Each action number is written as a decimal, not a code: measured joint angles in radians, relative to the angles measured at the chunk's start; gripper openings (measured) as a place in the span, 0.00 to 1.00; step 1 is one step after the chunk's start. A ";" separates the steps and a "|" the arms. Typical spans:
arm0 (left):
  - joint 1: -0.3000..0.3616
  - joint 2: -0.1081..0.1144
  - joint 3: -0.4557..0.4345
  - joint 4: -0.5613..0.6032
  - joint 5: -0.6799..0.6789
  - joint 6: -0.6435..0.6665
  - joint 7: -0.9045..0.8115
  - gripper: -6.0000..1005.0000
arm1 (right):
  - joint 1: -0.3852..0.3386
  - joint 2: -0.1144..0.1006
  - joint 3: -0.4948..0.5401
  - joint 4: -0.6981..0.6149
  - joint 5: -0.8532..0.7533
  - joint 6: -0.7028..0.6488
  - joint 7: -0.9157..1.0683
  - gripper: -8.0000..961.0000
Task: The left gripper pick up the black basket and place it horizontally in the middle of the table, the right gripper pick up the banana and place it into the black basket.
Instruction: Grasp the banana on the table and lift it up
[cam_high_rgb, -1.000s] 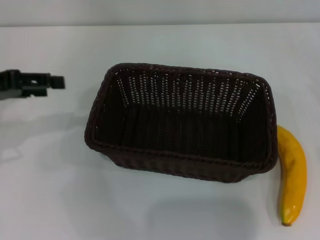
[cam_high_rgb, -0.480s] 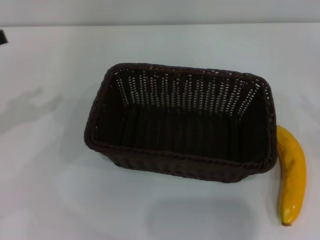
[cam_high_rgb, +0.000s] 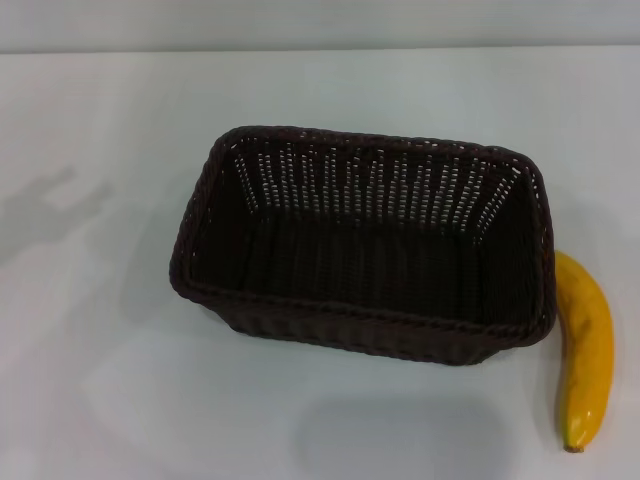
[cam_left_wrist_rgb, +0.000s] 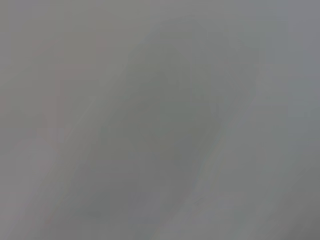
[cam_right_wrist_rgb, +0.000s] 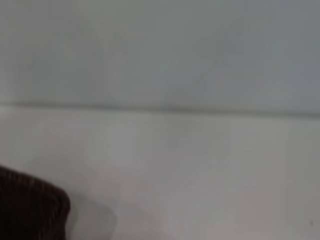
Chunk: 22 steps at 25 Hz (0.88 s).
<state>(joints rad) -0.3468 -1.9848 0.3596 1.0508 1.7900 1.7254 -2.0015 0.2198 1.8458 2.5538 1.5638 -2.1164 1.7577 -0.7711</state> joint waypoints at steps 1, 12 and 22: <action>0.001 0.001 -0.001 0.000 -0.003 0.000 0.003 0.77 | 0.015 0.000 -0.017 0.009 -0.038 0.020 0.030 0.91; -0.002 0.006 -0.007 -0.001 -0.008 0.000 0.027 0.77 | 0.139 0.019 -0.327 0.039 -0.258 0.093 0.223 0.91; 0.000 0.008 -0.007 -0.005 -0.009 -0.004 0.056 0.77 | 0.222 0.091 -0.562 0.022 -0.367 0.102 0.349 0.91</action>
<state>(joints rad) -0.3463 -1.9764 0.3528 1.0460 1.7807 1.7211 -1.9453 0.4422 1.9367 1.9918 1.5863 -2.4832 1.8602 -0.4217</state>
